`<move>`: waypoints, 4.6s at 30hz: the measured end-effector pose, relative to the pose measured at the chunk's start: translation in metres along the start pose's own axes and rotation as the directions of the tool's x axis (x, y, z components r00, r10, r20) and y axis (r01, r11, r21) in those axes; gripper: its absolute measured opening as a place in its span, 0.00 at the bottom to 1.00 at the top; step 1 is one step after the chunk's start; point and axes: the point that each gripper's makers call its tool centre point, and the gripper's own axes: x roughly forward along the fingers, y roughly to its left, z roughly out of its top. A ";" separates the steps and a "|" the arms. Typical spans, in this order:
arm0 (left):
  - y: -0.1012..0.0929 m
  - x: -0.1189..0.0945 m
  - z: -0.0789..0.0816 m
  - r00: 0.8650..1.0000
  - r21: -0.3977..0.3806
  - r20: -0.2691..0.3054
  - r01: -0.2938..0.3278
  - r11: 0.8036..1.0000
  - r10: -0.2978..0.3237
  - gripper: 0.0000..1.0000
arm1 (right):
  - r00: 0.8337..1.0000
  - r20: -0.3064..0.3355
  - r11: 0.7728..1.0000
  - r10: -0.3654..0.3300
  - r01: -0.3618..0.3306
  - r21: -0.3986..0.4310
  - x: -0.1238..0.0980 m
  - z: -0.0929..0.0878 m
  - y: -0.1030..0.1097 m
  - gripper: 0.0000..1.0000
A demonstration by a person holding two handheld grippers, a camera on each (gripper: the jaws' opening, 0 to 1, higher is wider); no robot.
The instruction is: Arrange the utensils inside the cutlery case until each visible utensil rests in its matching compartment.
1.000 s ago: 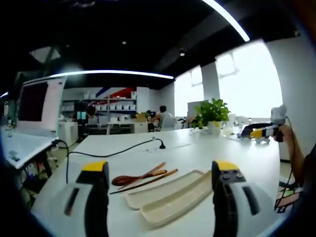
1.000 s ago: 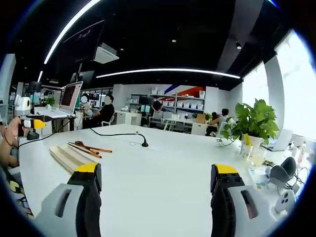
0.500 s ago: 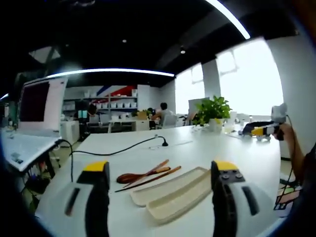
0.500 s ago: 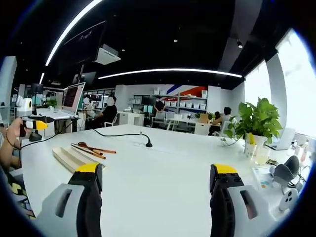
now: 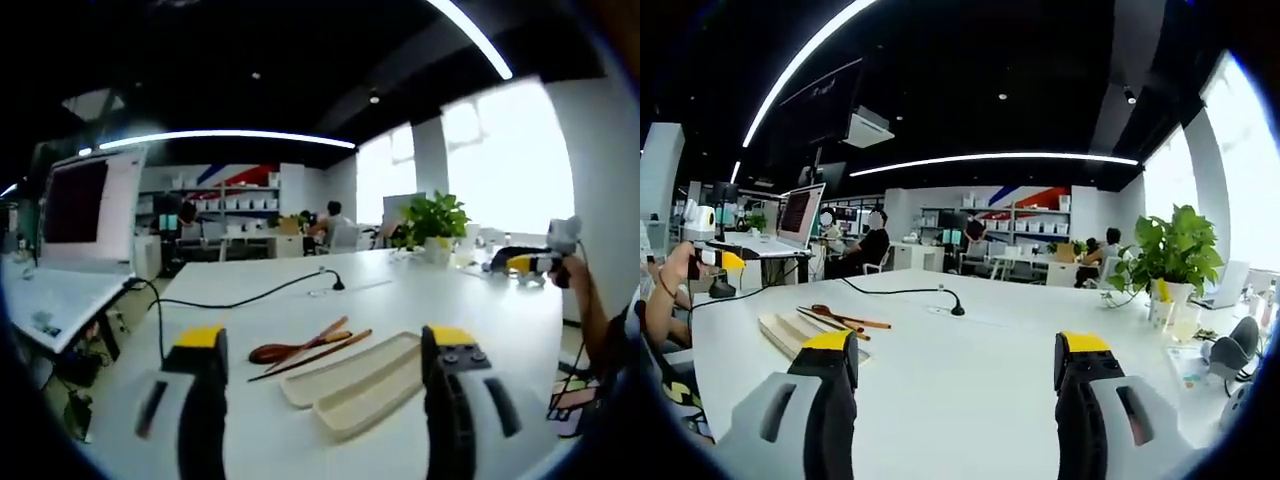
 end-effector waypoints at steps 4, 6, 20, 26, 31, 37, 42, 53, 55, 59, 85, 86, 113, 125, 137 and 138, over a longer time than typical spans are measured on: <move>-0.002 0.003 -0.002 1.000 0.057 -0.027 0.006 0.998 -0.005 0.81 | 1.000 0.007 1.000 0.006 -0.006 0.005 0.002 -0.003 0.001 0.83; -0.003 0.006 -0.005 0.998 0.074 -0.058 0.023 0.997 -0.019 0.80 | 1.000 -0.013 1.000 0.007 -0.006 0.009 0.004 -0.009 -0.001 0.83; -0.006 0.018 -0.002 0.973 0.168 -0.201 0.144 0.975 -0.109 0.76 | 0.998 0.011 0.996 0.069 -0.068 -0.064 0.037 0.018 0.020 0.79; -0.012 0.030 -0.013 0.952 0.177 -0.270 0.200 0.964 -0.147 0.70 | 0.991 0.010 0.987 0.136 -0.135 -0.090 0.054 0.033 0.040 0.78; -0.019 0.036 -0.010 0.943 0.188 -0.285 0.231 0.955 -0.172 0.69 | 0.977 0.003 0.966 0.215 -0.213 -0.145 0.068 0.044 0.065 0.75; -0.019 0.047 -0.013 0.922 0.170 -0.335 0.263 0.950 -0.195 0.65 | 0.945 -0.044 0.926 0.324 -0.326 -0.190 0.091 0.049 0.095 0.67; -0.014 0.058 -0.014 0.902 0.167 -0.381 0.285 0.944 -0.205 0.59 | 0.936 -0.131 0.901 0.328 -0.351 -0.256 0.111 0.042 0.096 0.68; 0.011 0.094 -0.024 0.833 0.307 -0.539 0.334 0.891 -0.127 0.52 | 0.911 -0.234 0.844 0.338 -0.404 -0.353 0.157 0.027 0.104 0.58; 0.018 0.099 -0.025 0.824 0.326 -0.556 0.337 0.884 -0.109 0.50 | 0.910 -0.250 0.837 0.331 -0.406 -0.368 0.168 0.019 0.102 0.55; 0.019 0.096 -0.041 0.731 0.336 -0.671 0.451 0.827 -0.126 0.50 | 0.875 -0.347 0.800 0.336 -0.460 -0.384 0.186 -0.007 0.104 0.62; 0.019 0.139 -0.102 0.549 0.368 -0.835 0.609 0.703 -0.038 0.36 | 0.680 -0.619 0.483 0.392 -0.725 -0.491 0.270 -0.074 0.131 0.56; 0.022 0.141 -0.104 0.543 0.371 -0.839 0.607 0.702 -0.026 0.36 | 0.667 -0.624 0.479 0.406 -0.737 -0.477 0.274 -0.076 0.135 0.55; 0.035 0.145 -0.125 0.434 0.242 -0.901 0.548 0.801 -0.024 0.19 | 0.436 -0.790 0.211 0.432 -0.900 -0.381 0.292 -0.110 0.169 0.22; 0.038 0.144 -0.137 0.428 0.219 -0.903 0.547 0.808 -0.045 0.08 | 0.399 -0.811 0.190 0.427 -0.917 -0.351 0.290 -0.119 0.173 0.11; 0.038 0.147 -0.138 0.437 0.181 -0.897 0.505 0.844 -0.069 0.04 | 0.394 -0.813 0.146 0.429 -0.918 -0.368 0.283 -0.120 0.171 0.05; 0.037 0.148 -0.138 0.442 0.184 -0.895 0.505 0.843 -0.069 0.04 | 0.400 -0.811 0.143 0.426 -0.915 -0.376 0.284 -0.120 0.169 0.05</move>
